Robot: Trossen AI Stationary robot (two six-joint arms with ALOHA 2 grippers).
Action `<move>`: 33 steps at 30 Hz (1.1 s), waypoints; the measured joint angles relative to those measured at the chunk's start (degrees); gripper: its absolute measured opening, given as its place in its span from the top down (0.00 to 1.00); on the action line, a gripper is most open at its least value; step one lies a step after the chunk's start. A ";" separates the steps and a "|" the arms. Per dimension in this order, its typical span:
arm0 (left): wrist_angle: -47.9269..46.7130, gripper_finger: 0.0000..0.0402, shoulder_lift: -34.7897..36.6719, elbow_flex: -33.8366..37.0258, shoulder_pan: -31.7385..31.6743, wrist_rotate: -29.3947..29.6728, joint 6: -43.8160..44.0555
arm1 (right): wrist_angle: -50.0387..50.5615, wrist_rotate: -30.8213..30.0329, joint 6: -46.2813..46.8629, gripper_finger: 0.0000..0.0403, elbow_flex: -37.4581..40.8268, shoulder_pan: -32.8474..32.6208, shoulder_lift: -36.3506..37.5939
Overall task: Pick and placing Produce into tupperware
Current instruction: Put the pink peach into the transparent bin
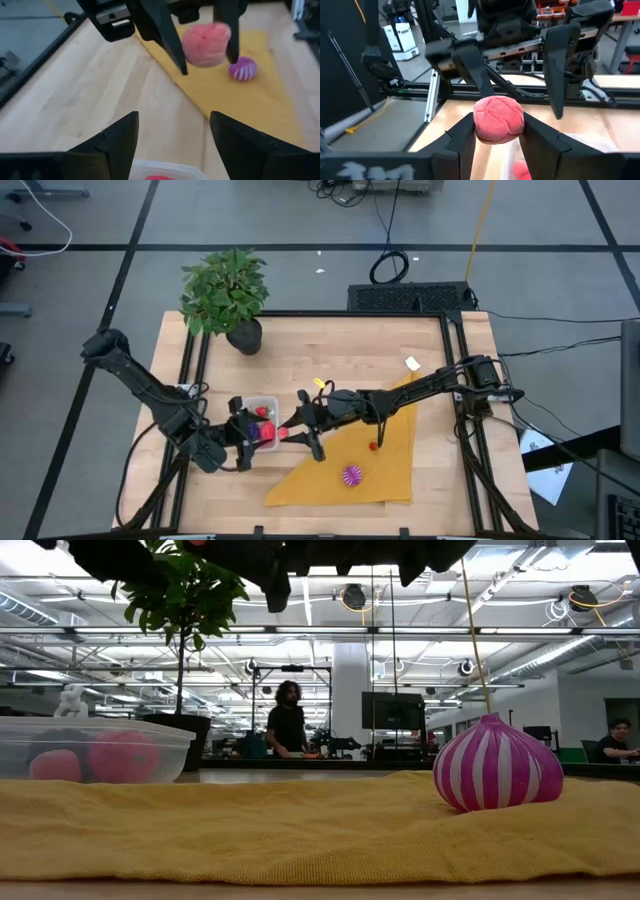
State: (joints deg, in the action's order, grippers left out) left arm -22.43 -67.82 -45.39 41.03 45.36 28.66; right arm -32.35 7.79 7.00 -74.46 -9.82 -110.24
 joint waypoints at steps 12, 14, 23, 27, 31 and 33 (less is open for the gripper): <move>-0.02 0.38 -4.16 0.00 -3.79 1.26 -8.01 | -1.70 -0.01 12.96 0.67 0.04 0.20 -0.53; -0.44 0.38 -4.23 0.00 -3.85 1.23 -8.12 | -2.81 -0.03 15.39 0.67 0.04 0.59 -1.43; -2.00 0.38 -4.21 0.00 -3.43 1.25 -9.16 | -3.23 0.02 20.88 0.67 0.11 2.16 -3.39; -1.82 0.38 -4.21 0.00 -3.43 1.25 -9.54 | -2.84 0.11 23.14 0.67 0.10 2.55 -3.39; -1.79 0.38 -4.21 -0.02 -3.43 1.25 -9.53 | -2.22 0.02 23.81 0.67 0.11 2.78 -3.41; -1.72 0.38 -4.21 0.00 -3.43 1.25 -9.53 | -3.09 0.04 23.83 0.67 0.11 2.75 -3.43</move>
State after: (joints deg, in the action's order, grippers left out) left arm -24.15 -72.03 -45.39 37.60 46.61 19.14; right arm -35.44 7.83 30.83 -74.35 -7.07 -113.67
